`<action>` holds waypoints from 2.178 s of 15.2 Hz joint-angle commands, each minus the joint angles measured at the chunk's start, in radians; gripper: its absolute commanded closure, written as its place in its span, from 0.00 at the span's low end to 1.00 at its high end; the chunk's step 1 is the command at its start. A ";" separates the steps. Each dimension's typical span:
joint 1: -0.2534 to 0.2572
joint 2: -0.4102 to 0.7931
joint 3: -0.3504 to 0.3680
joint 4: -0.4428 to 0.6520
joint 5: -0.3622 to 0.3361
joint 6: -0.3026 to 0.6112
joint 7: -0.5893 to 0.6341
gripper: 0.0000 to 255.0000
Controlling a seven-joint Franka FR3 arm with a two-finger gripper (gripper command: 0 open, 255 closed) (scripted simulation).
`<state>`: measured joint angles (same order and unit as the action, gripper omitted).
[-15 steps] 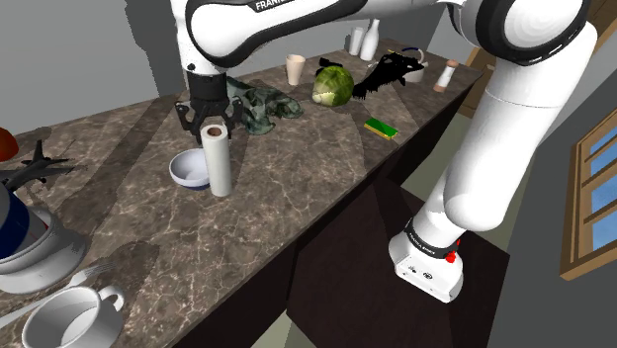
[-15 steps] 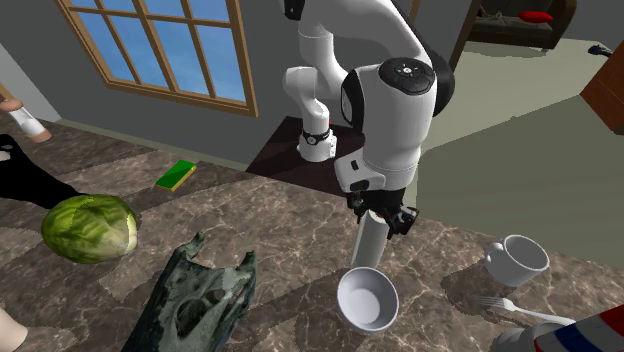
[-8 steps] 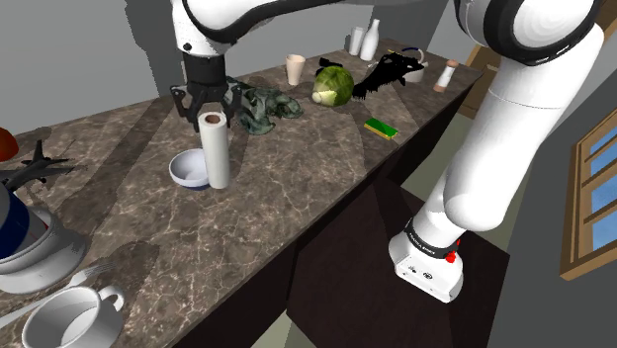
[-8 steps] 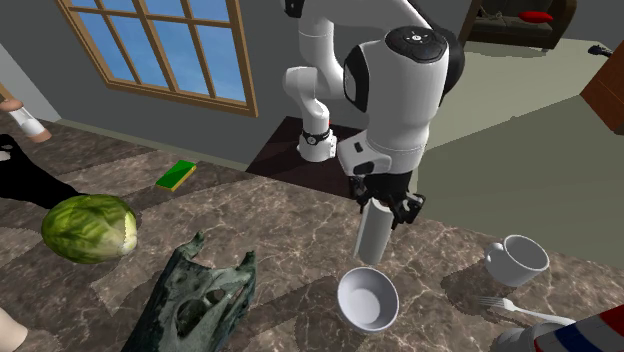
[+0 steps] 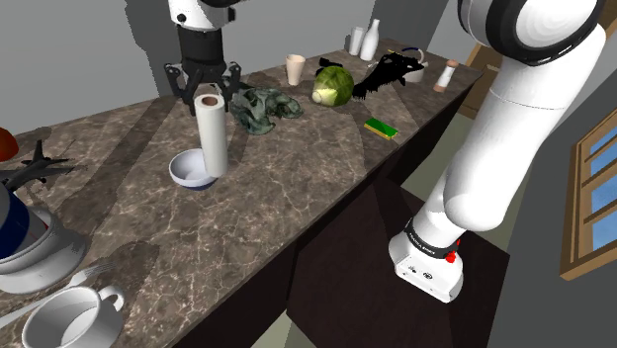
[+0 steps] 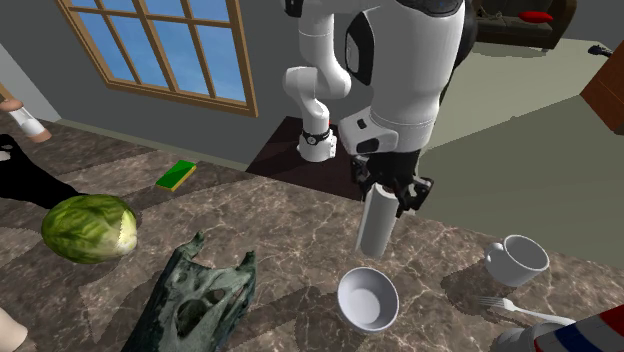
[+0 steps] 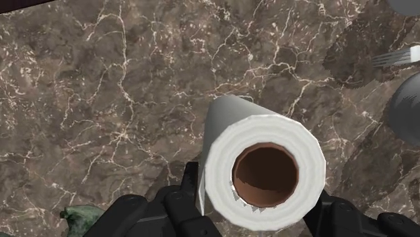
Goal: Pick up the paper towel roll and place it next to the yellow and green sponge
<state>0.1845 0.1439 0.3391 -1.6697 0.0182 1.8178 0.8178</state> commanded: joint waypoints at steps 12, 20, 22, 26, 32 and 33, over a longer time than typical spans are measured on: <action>0.007 0.016 0.003 0.196 -0.006 -0.181 0.013 1.00; 0.017 0.053 0.007 0.354 -0.019 -0.303 0.025 1.00; 0.021 0.066 0.008 0.399 -0.024 -0.336 0.029 1.00; 0.033 0.100 0.011 0.502 -0.036 -0.406 0.038 1.00; 0.027 0.117 0.007 0.587 -0.041 -0.475 0.025 1.00; 0.002 0.082 -0.001 0.530 -0.027 -0.453 -0.001 1.00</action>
<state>0.2047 0.2512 0.3438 -1.1006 -0.0193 1.3505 0.8361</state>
